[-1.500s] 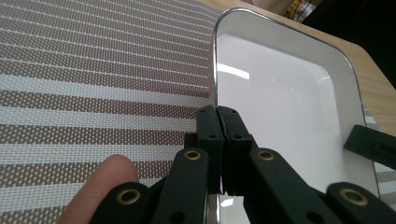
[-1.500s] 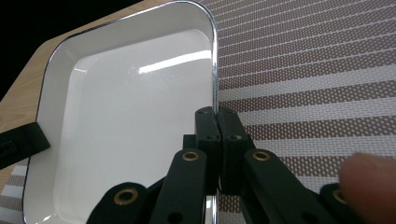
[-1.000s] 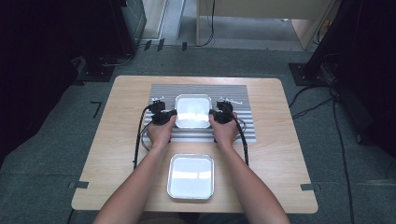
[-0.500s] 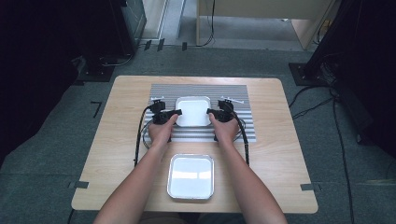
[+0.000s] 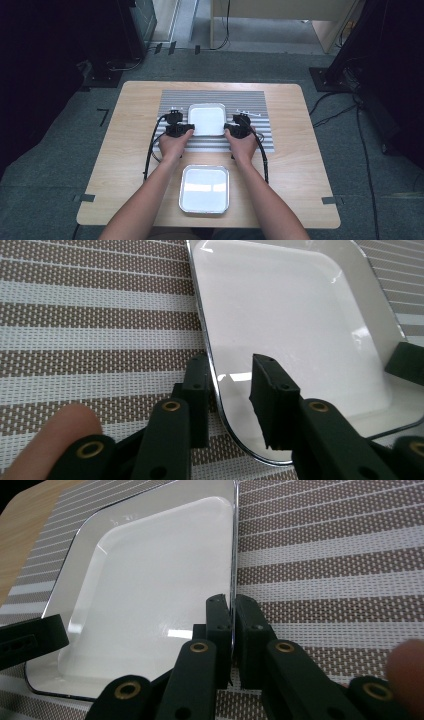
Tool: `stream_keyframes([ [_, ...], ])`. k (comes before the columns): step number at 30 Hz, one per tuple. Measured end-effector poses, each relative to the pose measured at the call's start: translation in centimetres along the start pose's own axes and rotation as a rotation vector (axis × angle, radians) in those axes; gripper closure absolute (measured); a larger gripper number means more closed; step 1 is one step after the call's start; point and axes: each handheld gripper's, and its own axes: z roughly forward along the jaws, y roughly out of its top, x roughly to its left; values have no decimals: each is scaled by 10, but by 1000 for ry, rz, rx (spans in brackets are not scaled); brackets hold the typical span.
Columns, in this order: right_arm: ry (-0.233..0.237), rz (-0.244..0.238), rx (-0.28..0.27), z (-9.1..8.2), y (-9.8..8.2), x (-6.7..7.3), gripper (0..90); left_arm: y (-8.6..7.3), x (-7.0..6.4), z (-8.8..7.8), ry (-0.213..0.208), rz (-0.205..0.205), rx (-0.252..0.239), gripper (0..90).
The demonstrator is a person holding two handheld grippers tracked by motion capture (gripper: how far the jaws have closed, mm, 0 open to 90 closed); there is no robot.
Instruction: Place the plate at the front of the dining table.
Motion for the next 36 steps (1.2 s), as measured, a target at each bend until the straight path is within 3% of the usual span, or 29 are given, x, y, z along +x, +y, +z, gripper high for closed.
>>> stream_keyframes([
  [3, -10, 31, -3, 1, 3, -2, 880, 4, -1, 3, -6, -8, -2, 719],
  [18, -49, 38, -31, 7, 13, -8, 885, 11, -7, 14, -21, -3, -8, 714],
  [22, -63, 23, -37, 7, 12, -6, 879, 11, -6, 14, -65, -7, -14, 627],
  [24, -64, 10, -41, 7, 12, -6, 819, 10, -6, 14, -86, 12, -31, 544],
  [27, -48, -11, -64, 7, 11, -7, 686, 9, -7, 11, -81, 50, -56, 450],
  [30, -24, -28, -74, 6, 11, -11, 619, 8, -10, 6, -77, 92, -50, 362],
  [31, -28, -71, -92, 4, 12, -13, 580, 7, -10, 4, -76, 99, -42, 309],
  [34, -41, -105, -97, -1, 14, -14, 482, 5, -8, -1, -81, 108, -54, 217],
  [36, -51, -124, -73, -6, 16, -14, 401, 3, -5, -7, -71, 104, -82, 167],
])
